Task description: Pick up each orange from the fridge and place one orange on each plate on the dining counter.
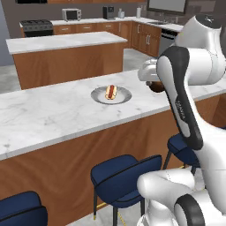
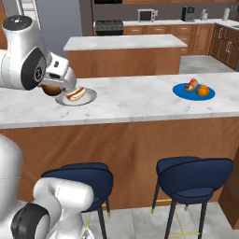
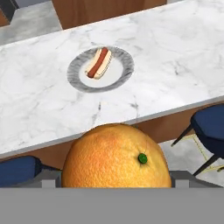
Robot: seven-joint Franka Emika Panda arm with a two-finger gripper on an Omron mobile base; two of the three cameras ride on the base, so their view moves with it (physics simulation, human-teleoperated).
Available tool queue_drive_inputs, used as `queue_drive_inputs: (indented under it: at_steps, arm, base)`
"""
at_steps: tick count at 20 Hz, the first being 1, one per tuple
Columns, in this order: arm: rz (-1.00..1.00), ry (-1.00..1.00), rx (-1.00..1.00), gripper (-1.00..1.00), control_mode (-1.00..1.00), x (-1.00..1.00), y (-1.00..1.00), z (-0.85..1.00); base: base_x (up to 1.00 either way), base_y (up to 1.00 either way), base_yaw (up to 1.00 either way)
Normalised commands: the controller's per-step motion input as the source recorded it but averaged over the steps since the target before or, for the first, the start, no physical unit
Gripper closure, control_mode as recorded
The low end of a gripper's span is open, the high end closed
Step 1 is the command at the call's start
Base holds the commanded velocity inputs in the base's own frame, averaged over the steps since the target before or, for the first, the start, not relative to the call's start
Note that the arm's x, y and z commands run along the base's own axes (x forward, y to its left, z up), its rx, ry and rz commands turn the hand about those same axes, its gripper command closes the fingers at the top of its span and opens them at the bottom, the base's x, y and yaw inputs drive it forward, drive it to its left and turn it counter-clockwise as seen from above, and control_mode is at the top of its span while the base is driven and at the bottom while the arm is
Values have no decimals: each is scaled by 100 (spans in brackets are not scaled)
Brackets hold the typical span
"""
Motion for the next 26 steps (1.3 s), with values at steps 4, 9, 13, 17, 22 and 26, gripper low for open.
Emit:
queue_drive_inputs:
  at_steps: [4, 9, 13, 17, 22, 26]
  arm:
    - [0, 0, 0, 100, -100, 82, 3, -100]
    - [0, 0, 0, 100, -100, 100, 16, -88]
    - [0, -3, 0, 100, -100, 100, 42, -37]
    - [13, 5, 0, 100, -100, 24, 9, 55]
    - [7, 24, -5, 100, -100, 57, -2, 17]
    - [11, 23, -12, 100, -100, 80, -3, 0]
  base:
    - [0, 0, 0]
    - [0, 0, 0]
    - [0, 0, 0]
    - [0, 0, 0]
    - [0, 0, 0]
    - [0, 0, 0]
